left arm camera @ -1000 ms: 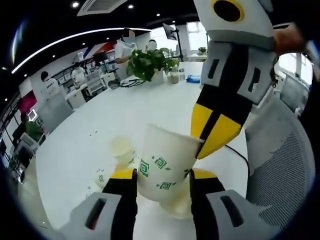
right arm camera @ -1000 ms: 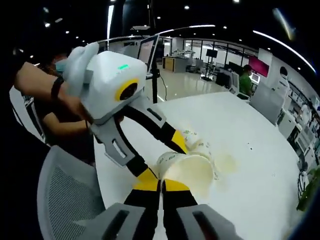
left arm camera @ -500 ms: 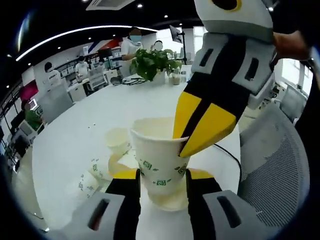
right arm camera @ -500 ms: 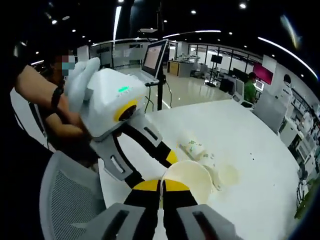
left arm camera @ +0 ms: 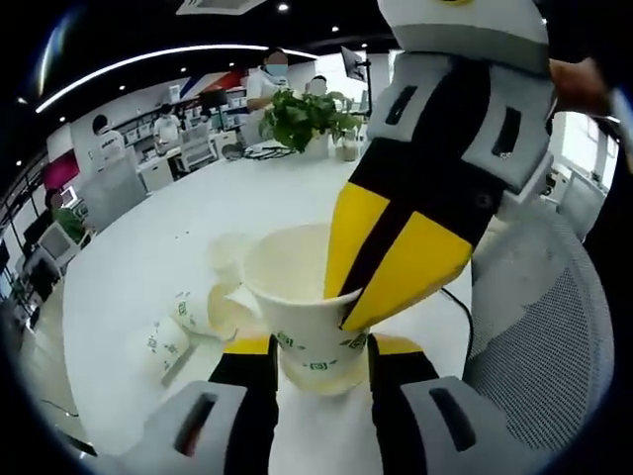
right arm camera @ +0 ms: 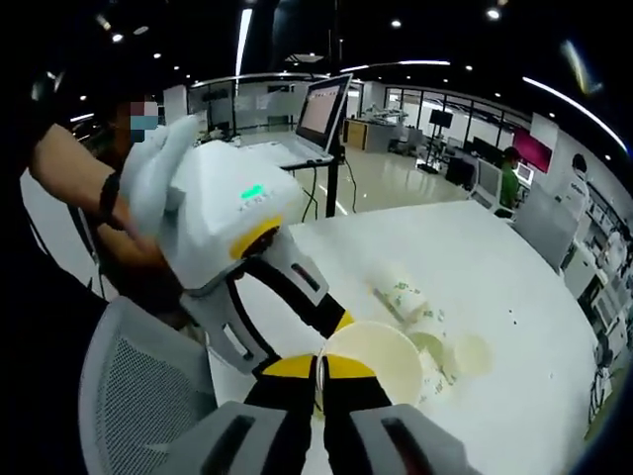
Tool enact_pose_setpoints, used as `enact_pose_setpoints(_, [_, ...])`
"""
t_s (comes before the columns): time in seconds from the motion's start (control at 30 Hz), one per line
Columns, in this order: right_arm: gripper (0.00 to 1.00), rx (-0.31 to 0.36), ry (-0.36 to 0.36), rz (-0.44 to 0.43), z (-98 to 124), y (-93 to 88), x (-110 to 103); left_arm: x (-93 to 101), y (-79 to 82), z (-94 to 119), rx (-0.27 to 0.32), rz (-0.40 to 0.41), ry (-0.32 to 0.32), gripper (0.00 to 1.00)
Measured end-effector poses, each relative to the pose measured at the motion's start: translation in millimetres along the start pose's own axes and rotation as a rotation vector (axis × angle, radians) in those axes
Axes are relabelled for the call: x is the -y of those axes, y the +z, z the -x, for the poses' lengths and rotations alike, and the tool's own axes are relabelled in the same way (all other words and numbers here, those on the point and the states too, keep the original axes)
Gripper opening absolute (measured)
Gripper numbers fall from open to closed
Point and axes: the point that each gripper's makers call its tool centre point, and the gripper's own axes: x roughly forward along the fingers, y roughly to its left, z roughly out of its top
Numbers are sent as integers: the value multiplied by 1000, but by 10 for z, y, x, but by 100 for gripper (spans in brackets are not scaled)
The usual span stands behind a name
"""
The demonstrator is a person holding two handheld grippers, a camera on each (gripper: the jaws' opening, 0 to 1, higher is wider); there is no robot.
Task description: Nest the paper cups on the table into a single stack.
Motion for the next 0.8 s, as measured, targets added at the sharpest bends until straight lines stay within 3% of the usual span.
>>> enact_pose_setpoints(0.6, [0, -45, 36, 26, -198, -115, -164, 10, -154, -96, -37, 13, 7, 38])
enact_pose_setpoints(0.8, [0, -80, 40, 34, -282, -247, -133, 37, -182, -134, -51, 6, -9, 42])
